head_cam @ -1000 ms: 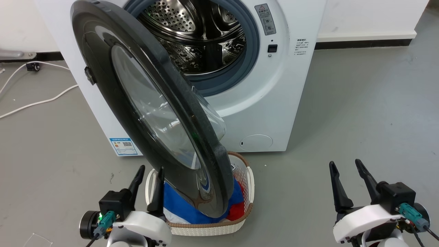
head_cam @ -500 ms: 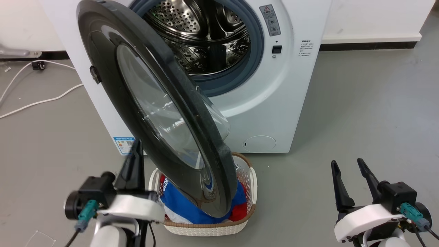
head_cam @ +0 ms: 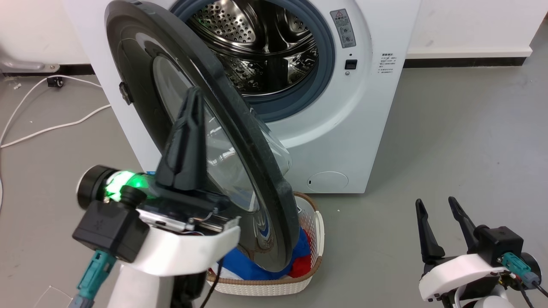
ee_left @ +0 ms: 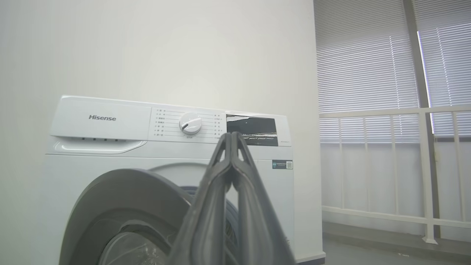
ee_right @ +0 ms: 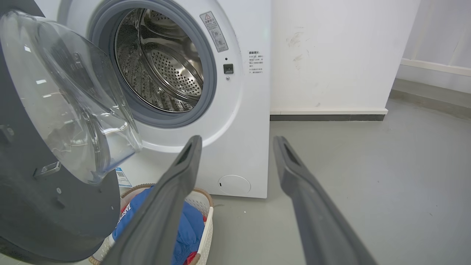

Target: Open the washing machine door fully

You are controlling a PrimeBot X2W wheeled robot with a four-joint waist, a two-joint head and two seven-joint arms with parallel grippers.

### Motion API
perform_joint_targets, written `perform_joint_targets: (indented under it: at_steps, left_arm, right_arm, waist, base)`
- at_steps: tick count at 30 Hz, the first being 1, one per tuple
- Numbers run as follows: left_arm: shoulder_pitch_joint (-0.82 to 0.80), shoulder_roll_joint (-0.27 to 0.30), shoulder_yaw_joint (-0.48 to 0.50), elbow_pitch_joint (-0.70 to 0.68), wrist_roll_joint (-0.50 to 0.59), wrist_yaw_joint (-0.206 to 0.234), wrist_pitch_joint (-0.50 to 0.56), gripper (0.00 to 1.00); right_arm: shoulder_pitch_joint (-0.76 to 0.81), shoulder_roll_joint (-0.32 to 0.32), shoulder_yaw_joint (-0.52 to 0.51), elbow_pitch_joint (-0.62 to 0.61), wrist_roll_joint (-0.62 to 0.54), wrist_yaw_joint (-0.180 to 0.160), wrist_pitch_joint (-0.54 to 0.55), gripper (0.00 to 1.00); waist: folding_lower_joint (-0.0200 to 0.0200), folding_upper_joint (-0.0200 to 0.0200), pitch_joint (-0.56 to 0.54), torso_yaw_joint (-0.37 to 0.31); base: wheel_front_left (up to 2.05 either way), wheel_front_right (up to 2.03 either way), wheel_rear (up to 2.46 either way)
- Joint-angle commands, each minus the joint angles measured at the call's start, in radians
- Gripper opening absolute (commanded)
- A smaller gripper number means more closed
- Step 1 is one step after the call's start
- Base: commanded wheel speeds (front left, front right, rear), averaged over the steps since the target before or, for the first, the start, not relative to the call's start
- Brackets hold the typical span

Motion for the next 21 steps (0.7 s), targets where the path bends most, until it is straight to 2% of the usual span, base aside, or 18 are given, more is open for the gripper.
perform_joint_targets:
  at_steps: [1, 10, 21]
  left_arm:
    - [-0.019, -0.001, -0.029, -0.029, -0.012, 0.002, 0.012, 0.0]
    - [-0.01, -0.001, -0.257, -0.129, -0.074, -0.03, 0.155, 0.0]
    - [0.105, 0.042, -0.538, -0.021, -0.249, -0.071, 0.362, 0.0]
  right_arm:
    - [0.006, 0.004, -0.001, -0.002, -0.002, 0.0, 0.002, 1.0]
    - [0.015, 0.004, -0.001, -0.002, 0.012, 0.0, 0.007, 1.0]
    - [0.015, 0.004, -0.006, -0.008, 0.017, 0.0, 0.021, 1.0]
  waist:
    - [0.0, 0.0, -0.001, 0.0]
    - [0.0, 0.0, -0.005, -0.005]
    - [0.0, 0.0, 0.01, -0.009]
  base:
    - [0.0, 0.0, 0.0]
    - [0.0, 0.0, 0.0]
    - [0.0, 0.0, 0.0]
